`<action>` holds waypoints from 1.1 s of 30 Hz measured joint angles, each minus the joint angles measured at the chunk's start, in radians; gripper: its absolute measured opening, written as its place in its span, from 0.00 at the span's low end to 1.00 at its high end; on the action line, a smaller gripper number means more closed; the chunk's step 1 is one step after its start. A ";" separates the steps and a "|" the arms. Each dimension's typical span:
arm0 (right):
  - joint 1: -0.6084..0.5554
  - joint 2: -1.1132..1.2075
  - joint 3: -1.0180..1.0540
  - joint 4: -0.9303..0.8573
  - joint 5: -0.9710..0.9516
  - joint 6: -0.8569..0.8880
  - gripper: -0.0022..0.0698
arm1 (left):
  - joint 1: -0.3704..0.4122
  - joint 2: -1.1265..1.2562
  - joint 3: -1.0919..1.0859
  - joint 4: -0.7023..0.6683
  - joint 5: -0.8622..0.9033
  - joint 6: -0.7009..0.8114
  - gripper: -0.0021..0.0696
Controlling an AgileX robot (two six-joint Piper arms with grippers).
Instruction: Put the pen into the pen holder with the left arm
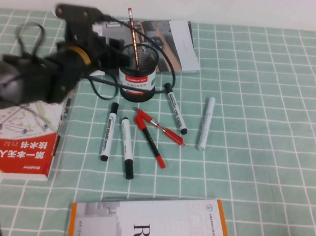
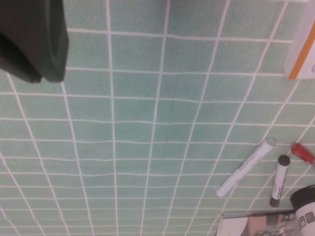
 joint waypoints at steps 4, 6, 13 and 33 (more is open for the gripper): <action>0.000 0.000 0.000 0.000 0.000 0.000 0.00 | 0.000 -0.168 0.084 0.002 0.100 0.032 0.15; 0.000 0.000 0.000 0.000 0.000 0.000 0.00 | 0.000 -0.274 0.148 0.004 0.116 0.039 0.08; 0.000 0.000 0.000 0.000 0.000 0.000 0.00 | 0.000 -0.676 0.425 0.006 0.124 0.043 0.03; 0.000 0.000 0.000 0.000 0.000 0.000 0.00 | 0.000 -1.528 1.002 0.010 0.361 0.057 0.03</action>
